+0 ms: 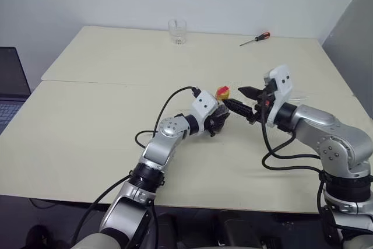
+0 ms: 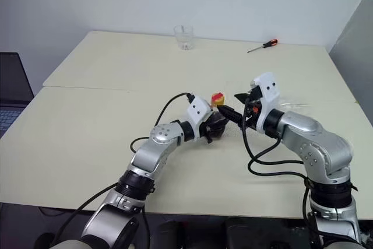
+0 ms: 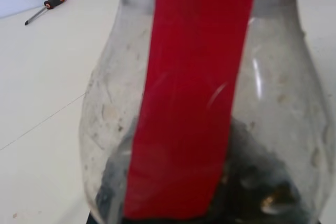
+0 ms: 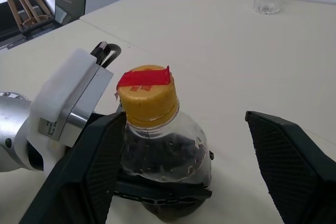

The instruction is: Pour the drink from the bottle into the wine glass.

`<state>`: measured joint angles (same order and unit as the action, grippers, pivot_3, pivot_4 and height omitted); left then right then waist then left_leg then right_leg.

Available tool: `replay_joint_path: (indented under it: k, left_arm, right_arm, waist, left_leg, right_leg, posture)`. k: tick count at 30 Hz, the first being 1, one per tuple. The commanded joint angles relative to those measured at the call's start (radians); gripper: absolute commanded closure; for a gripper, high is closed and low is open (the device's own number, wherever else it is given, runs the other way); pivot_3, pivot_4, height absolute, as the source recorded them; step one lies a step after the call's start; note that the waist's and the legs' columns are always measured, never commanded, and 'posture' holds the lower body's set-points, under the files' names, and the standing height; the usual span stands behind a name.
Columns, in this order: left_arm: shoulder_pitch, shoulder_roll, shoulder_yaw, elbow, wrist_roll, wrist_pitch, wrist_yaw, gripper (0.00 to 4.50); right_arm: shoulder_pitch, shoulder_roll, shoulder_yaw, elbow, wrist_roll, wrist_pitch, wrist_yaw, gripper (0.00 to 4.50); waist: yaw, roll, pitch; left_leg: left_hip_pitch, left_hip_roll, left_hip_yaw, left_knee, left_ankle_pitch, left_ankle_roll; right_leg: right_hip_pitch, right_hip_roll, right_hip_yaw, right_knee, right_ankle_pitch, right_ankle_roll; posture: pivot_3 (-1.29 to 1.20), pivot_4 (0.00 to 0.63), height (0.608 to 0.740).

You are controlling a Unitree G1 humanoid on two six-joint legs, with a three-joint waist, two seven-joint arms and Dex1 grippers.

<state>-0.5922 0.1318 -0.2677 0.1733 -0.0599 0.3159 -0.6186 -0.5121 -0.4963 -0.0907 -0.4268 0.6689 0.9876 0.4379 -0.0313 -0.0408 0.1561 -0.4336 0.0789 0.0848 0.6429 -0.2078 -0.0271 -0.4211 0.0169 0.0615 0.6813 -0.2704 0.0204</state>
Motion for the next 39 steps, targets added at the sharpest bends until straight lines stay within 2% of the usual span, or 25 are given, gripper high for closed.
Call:
replay_joint_path:
  k: [1,21,26,27,29,31,32,36,39]
  left_arm:
    - [-0.023,-0.008,0.012,-0.019,-0.003,-0.033,0.007,3.21]
    - [-0.014,-0.009,0.007,-0.028,-0.004,-0.028,0.004,3.21]
    - [-0.014,-0.009,0.007,-0.028,-0.004,-0.028,0.004,3.21]
    - [-0.014,-0.009,0.007,-0.029,-0.005,-0.028,0.004,3.21]
    - [-0.014,-0.009,0.006,-0.028,-0.005,-0.028,0.004,3.21]
    - [-0.009,-0.009,0.004,-0.033,-0.005,-0.026,0.005,3.21]
    - [-0.006,-0.009,0.002,-0.037,-0.006,-0.025,0.005,3.23]
    - [-0.010,-0.015,0.002,-0.030,-0.005,-0.023,0.005,3.23]
    - [-0.013,-0.014,0.001,-0.026,-0.003,-0.026,0.000,3.23]
  right_arm:
    - [-0.005,-0.009,-0.036,-0.031,0.027,-0.016,0.016,0.62]
    - [-0.051,0.043,0.006,-0.006,0.022,0.011,-0.024,0.62]
    - [-0.060,0.049,0.015,0.009,0.017,-0.001,-0.023,2.25]
    - [-0.061,0.051,0.015,0.011,0.018,-0.003,-0.023,2.69]
    - [-0.062,0.054,0.016,0.012,0.019,-0.006,-0.022,3.21]
    - [-0.064,0.056,0.013,0.009,0.021,-0.006,-0.023,3.23]
    - [-0.064,0.057,0.010,0.008,0.023,-0.006,-0.023,3.37]
    - [-0.078,0.038,0.017,0.029,0.011,-0.028,0.015,4.39]
    - [-0.108,-0.004,0.048,0.075,-0.007,-0.065,0.102,4.50]
  waist:
    - [0.000,0.000,0.000]
    - [0.000,0.000,0.000]
    - [0.000,0.000,0.000]
    - [0.000,0.000,0.000]
    - [0.001,0.000,0.000]
    - [0.000,0.000,0.000]
    - [0.000,0.000,0.000]
    - [0.001,0.000,0.000]
    - [0.001,0.000,0.000]
  left_leg:
    - [0.000,0.000,0.000,0.000,0.000,0.000]
    - [0.000,0.000,0.000,0.000,0.000,0.000]
    - [0.000,0.000,0.000,0.000,0.000,0.000]
    - [0.000,0.000,0.000,0.000,0.000,0.000]
    - [0.000,0.000,0.000,0.000,0.000,0.000]
    - [0.000,0.000,0.000,0.000,0.000,0.000]
    - [0.000,0.000,0.001,0.000,0.000,0.000]
    - [0.000,0.000,0.000,0.000,0.000,0.000]
    - [0.000,-0.001,0.001,0.000,0.000,0.000]
  right_leg:
    - [0.000,0.000,0.000,0.000,0.000,0.000]
    - [0.000,0.000,0.000,0.000,0.000,0.000]
    - [0.000,0.000,0.000,0.000,0.000,0.000]
    - [0.000,0.000,0.000,0.000,0.000,0.000]
    - [0.000,0.000,0.000,0.000,0.000,0.000]
    - [0.000,0.000,0.000,0.000,0.000,0.000]
    - [0.000,0.000,0.000,0.000,0.000,0.000]
    - [0.000,0.000,0.000,0.000,0.000,0.000]
    - [0.000,0.000,0.000,0.000,0.000,0.000]
  posture:
    - [0.00,0.150,0.740]
    - [0.00,0.150,0.740]
    - [0.00,0.150,0.740]
    - [0.00,0.150,0.740]
    - [0.00,0.150,0.740]
    - [0.00,0.150,0.740]
    - [0.00,0.150,0.740]
    - [0.00,0.150,0.740]
    - [0.00,0.150,0.740]
